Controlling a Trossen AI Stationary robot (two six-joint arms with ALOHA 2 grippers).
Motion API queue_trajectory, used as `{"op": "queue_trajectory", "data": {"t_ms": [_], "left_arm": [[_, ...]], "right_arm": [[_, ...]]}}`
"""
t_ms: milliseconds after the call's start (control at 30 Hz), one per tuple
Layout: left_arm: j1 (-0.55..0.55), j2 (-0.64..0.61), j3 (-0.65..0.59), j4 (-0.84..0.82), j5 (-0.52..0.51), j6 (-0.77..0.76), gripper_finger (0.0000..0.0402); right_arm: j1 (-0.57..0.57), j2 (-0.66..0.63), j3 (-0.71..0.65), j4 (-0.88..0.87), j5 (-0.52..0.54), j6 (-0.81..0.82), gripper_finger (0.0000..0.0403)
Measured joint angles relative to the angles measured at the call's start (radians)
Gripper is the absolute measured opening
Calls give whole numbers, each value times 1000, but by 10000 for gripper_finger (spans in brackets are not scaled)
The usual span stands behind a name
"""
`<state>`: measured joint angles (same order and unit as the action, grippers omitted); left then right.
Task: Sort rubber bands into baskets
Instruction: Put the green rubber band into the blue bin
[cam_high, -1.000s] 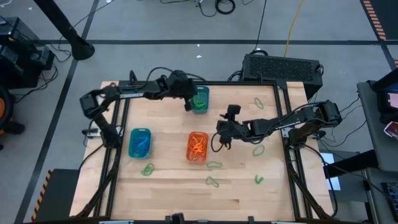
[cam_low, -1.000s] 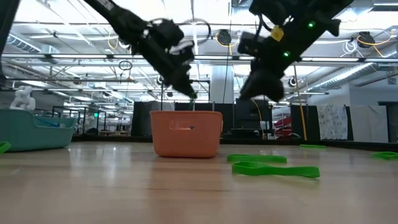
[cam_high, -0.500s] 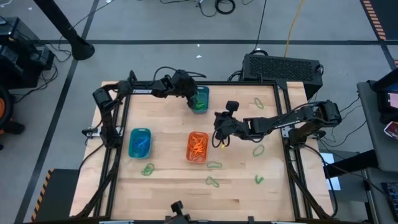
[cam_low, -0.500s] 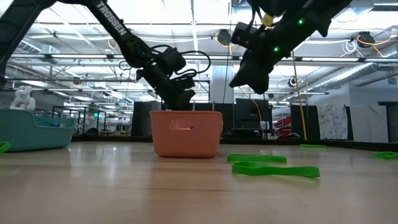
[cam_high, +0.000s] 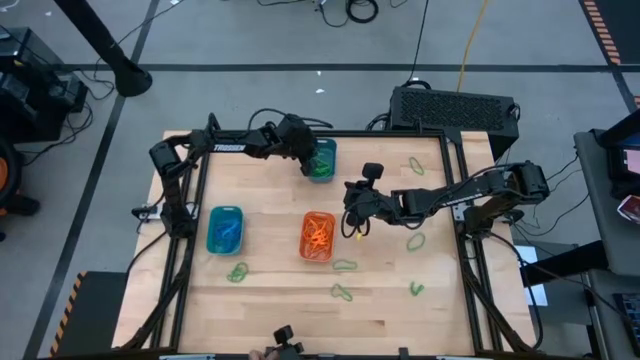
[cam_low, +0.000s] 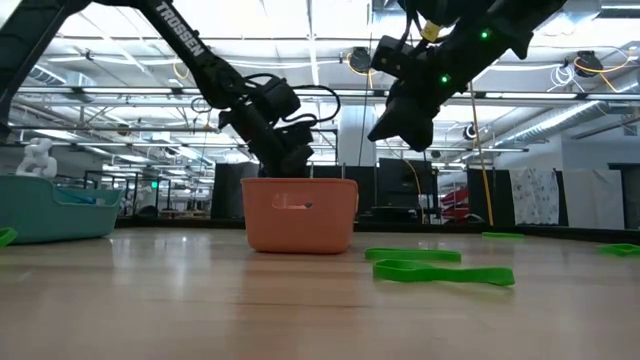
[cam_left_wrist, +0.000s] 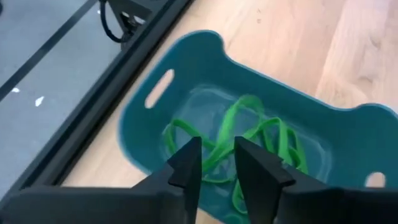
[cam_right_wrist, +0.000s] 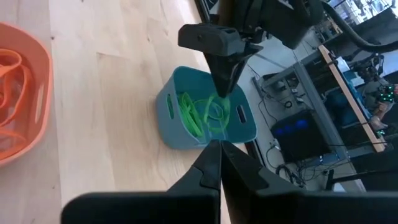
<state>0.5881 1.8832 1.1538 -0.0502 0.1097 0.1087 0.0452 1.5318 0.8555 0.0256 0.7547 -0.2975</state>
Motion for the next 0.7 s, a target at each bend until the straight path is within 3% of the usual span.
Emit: {"op": "queue_trajectory", "data": {"t_ms": [267, 433, 533, 633, 700], "left_arm": [[0, -37, 61, -82, -6, -80, 122], [-22, -78, 95, -246, 98, -99, 123], [-75, -97, 95, -317, 209, -57, 123], [-158, -105, 95, -352, 221, -14, 123], [-228, -111, 94, -363, 221, 13, 123]], "right_arm": [[2, -30, 0, -96, 3, 2, 0], [21, -135, 0, -255, -16, 88, 0], [52, -222, 0, -349, -157, 125, 0], [88, -304, 0, -414, -297, 168, 0], [122, -350, 0, -454, -337, 202, 0]]}}
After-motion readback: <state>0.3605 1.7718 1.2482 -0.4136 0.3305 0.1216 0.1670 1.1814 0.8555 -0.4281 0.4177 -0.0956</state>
